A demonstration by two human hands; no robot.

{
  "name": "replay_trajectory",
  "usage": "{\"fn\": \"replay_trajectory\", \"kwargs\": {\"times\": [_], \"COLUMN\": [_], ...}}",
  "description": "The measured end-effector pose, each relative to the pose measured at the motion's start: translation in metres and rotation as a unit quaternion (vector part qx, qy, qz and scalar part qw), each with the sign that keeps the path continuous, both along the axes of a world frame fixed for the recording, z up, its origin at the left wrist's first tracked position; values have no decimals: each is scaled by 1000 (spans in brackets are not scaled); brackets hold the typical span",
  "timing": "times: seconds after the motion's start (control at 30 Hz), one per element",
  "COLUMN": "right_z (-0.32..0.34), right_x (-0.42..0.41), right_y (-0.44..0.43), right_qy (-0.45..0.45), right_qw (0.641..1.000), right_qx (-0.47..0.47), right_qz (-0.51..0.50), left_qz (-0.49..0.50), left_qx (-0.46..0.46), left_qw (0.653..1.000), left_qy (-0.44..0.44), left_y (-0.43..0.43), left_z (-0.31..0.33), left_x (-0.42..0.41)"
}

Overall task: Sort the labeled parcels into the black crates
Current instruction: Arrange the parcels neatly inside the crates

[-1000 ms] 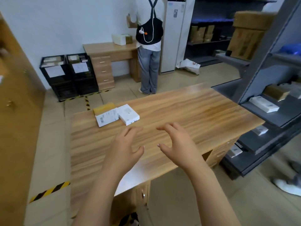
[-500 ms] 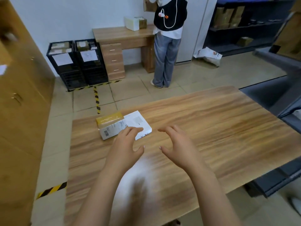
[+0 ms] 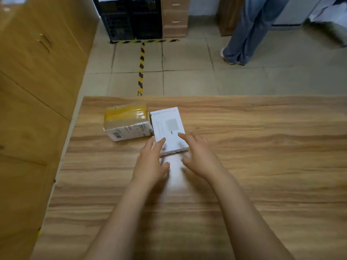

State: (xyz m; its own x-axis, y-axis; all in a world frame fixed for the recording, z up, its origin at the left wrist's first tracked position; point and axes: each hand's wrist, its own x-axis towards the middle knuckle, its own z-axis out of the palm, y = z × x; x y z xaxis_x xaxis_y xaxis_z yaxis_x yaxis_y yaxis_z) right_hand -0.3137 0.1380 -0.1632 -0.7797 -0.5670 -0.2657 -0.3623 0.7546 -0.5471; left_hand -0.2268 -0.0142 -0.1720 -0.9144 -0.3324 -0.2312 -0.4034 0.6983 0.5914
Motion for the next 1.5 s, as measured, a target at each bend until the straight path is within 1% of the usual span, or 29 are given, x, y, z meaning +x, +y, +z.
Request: {"fn": "replay_trajectory", "kwargs": {"times": [0.07, 0.13, 0.27, 0.37, 0.47, 0.63, 0.73, 0.83, 1.0, 1.07, 1.2, 1.3, 1.37, 1.5], "right_z": [-21, -37, -56, -53, -30, 33, 77, 118, 178, 193, 211, 217, 222, 233], "right_x": [-12, -21, -20, -11, 0, 29, 52, 80, 122, 135, 158, 172, 180, 187], "right_y": [-9, -16, -21, -15, -8, -9, -15, -17, -17, -16, -16, -21, -25, -34], "right_qy": [-21, -33, -61, -46, -19, 53, 109, 166, 263, 293, 289, 277, 270, 212], "right_qw": [1000, 999, 994, 990, 987, 971, 952, 932, 898, 881, 854, 844, 838, 829], "right_qx": [12, 1, -87, -121, -138, -204, -255, -297, -337, -356, -419, -452, -468, -514], "right_qz": [12, 20, -16, -49, -75, -117, -130, -124, -107, -105, -106, -89, -71, -59], "left_qz": [20, 33, 30, 23, 6, -32, -57, -86, -111, -121, -111, -94, -84, -57], "left_qx": [9, 18, 47, 62, 51, 47, 25, -22, -70, -71, -39, -16, 14, 40], "left_qw": [1000, 999, 998, 997, 996, 980, 968, 948, 918, 904, 895, 898, 906, 912], "left_qy": [-18, -23, 14, 42, 73, 190, 245, 307, 374, 403, 429, 429, 416, 404], "left_y": [1, 1, 3, 7, 8, 2, -8, -16, -24, -27, -27, -26, -24, -24], "left_z": [-16, -27, -38, -34, -16, 40, 84, 128, 190, 208, 234, 243, 248, 261], "left_x": [-8, -14, -19, -15, -9, 9, 26, 49, 89, 102, 127, 140, 145, 150]}}
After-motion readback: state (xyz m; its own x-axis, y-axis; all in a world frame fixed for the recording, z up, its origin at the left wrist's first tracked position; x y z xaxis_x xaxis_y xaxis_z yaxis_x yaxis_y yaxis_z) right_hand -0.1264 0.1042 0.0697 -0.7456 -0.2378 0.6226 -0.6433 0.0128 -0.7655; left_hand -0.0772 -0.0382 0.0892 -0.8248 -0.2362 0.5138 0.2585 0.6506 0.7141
